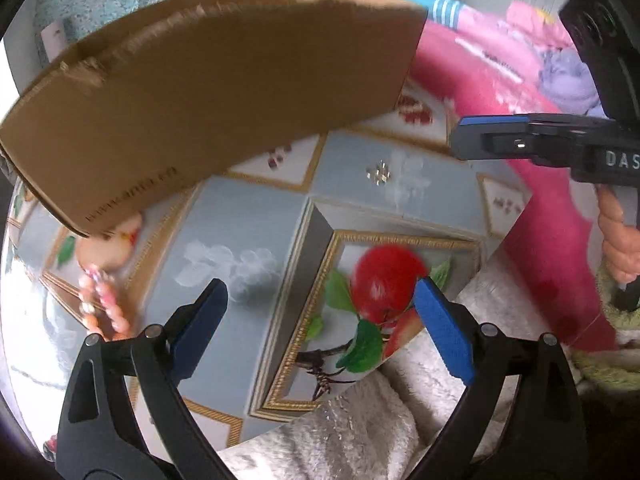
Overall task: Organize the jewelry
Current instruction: 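Withdraw both tools from the box back over the table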
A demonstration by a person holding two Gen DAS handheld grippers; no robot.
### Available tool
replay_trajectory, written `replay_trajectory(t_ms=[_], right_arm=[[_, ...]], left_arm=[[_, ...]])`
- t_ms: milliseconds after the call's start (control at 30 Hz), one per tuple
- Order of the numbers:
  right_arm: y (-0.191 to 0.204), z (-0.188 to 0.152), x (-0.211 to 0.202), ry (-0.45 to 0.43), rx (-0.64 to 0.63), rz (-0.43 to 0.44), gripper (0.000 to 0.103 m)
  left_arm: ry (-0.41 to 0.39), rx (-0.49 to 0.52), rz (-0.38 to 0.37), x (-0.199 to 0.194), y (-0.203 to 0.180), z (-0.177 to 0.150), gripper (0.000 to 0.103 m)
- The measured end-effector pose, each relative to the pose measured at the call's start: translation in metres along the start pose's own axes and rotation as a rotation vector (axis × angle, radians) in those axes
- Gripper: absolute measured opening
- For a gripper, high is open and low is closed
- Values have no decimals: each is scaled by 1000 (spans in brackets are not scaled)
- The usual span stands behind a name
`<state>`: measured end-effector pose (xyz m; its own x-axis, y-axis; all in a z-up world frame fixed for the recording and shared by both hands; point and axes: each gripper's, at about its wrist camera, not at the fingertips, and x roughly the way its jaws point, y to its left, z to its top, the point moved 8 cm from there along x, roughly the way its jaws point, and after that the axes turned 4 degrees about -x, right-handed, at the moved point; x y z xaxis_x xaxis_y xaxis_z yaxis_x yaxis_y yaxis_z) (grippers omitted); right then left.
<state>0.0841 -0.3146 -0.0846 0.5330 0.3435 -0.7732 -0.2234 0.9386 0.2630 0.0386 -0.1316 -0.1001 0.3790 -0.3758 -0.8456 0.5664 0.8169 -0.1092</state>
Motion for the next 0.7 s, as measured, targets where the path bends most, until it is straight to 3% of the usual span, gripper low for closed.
replay_trajectory(t_ms=[233, 433, 700], right_arm=[[-6, 5, 30, 53, -1, -18, 36], [-6, 0, 46, 100, -3, -28, 36], [12, -5, 48, 99, -45, 3, 36]], left_arm=[[-30, 25, 74, 8, -1, 6, 92], [-54, 35, 85, 8, -5, 3, 95], [-41, 17, 94, 9, -5, 4, 95]])
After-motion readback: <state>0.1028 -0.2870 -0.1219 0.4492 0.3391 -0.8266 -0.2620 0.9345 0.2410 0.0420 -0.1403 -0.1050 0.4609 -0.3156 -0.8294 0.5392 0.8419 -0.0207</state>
